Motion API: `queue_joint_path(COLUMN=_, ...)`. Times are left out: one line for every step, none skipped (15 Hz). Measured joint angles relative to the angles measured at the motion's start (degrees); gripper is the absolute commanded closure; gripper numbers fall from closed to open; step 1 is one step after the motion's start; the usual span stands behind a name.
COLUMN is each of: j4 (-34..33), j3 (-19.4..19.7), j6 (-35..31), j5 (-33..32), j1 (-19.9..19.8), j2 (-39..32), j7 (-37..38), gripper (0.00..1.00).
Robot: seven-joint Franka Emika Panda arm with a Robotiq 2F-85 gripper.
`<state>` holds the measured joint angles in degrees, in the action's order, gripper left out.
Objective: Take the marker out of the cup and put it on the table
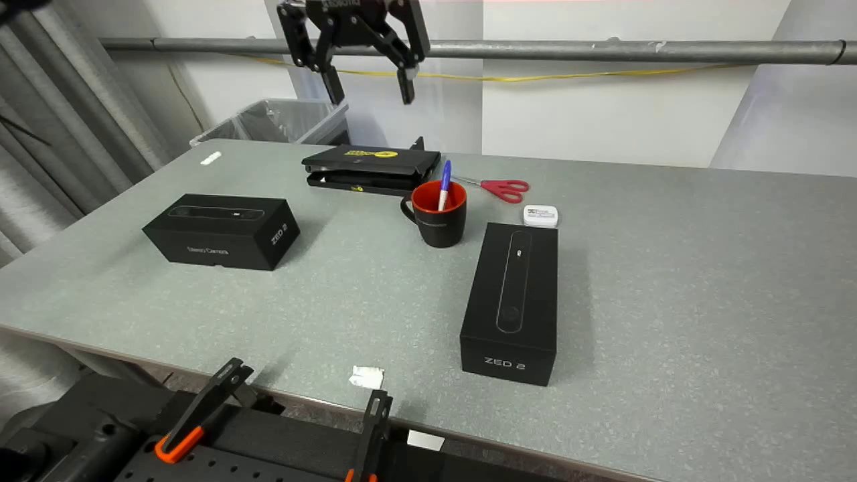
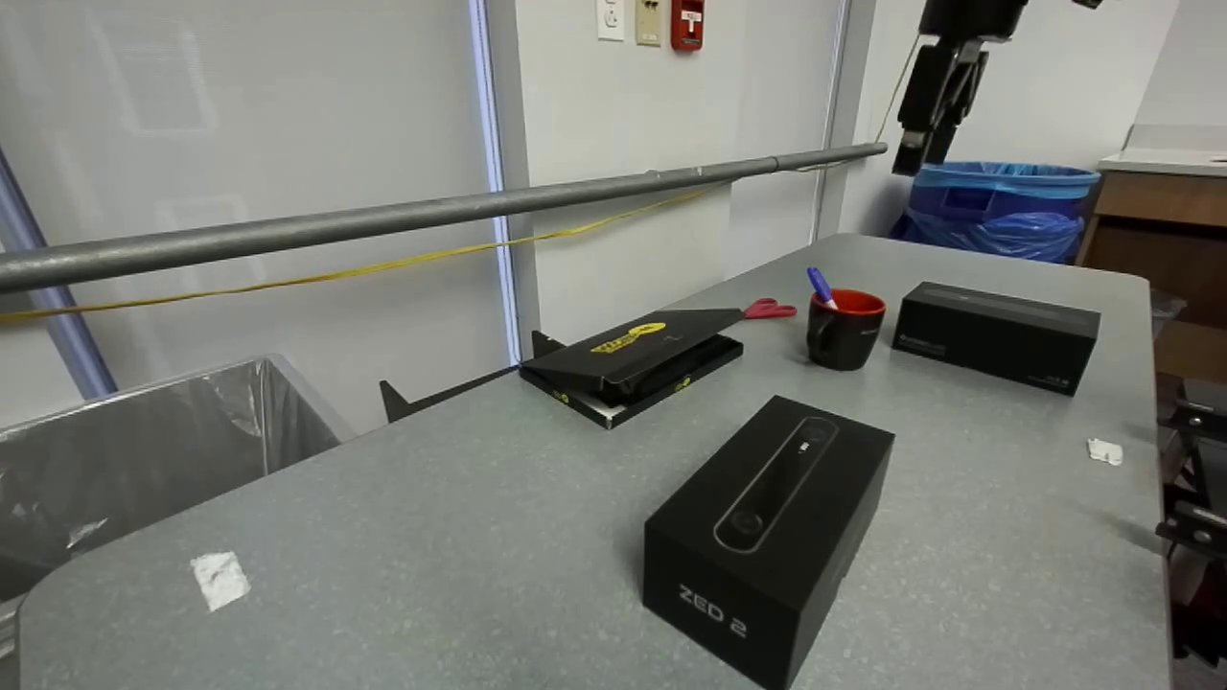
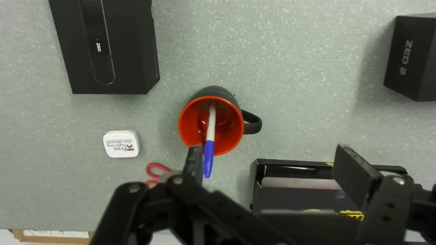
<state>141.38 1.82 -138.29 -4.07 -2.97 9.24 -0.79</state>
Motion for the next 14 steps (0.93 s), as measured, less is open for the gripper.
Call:
queue_joint_path(j4=-0.71, j3=0.33, j6=-0.01, j5=0.0, j1=-0.09, j2=-1.57, j7=-0.09, gripper=0.0)
queue_joint_path(j4=-0.73, j3=0.36, j6=-0.01, j5=0.0, j1=-0.08, j2=-1.98, j7=-0.1, gripper=0.0)
queue_joint_path(j4=-0.61, j3=0.24, j6=-0.01, j5=0.0, j1=-0.04, j2=-1.75, j7=-0.1, gripper=0.0)
queue_joint_path(j4=-0.59, j3=0.15, j6=-0.01, j5=0.0, j1=0.02, j2=-1.46, j7=-0.1, gripper=0.0)
queue_joint_path(j4=-0.57, j3=0.14, j6=0.0, j5=0.0, j1=0.04, j2=-1.2, j7=-0.1, gripper=0.0)
queue_joint_path(j4=-0.56, j3=0.14, j6=0.0, j5=0.0, j1=0.05, j2=-1.02, j7=-0.1, gripper=0.0)
queue_joint_path(j4=-0.55, j3=0.14, j6=0.0, j5=0.0, j1=0.05, j2=-0.93, j7=-0.1, gripper=0.0)
queue_joint_path(j4=-0.54, j3=0.14, j6=0.0, j5=0.0, j1=0.05, j2=-0.96, j7=-0.1, gripper=0.0)
queue_joint_path(j4=-0.55, j3=0.14, j6=0.0, j5=0.0, j1=0.05, j2=-1.15, j7=-0.11, gripper=0.0)
queue_joint_path(j4=-0.56, j3=0.19, j6=-0.33, j5=-0.06, j1=0.04, j2=-1.61, j7=-0.11, gripper=0.0)
queue_joint_path(j4=-0.58, j3=0.26, j6=-1.24, j5=-0.14, j1=0.01, j2=-2.42, j7=-0.08, gripper=0.0)
queue_joint_path(j4=-0.62, j3=0.38, j6=-2.61, j5=-0.26, j1=-0.06, j2=-3.62, j7=-0.04, gripper=0.0)
queue_joint_path(j4=-0.72, j3=0.56, j6=-4.43, j5=-0.68, j1=-0.19, j2=-5.1, j7=0.17, gripper=0.0)
queue_joint_path(j4=-0.87, j3=0.78, j6=-6.68, j5=-1.33, j1=-0.38, j2=-6.77, j7=0.59, gripper=0.0)
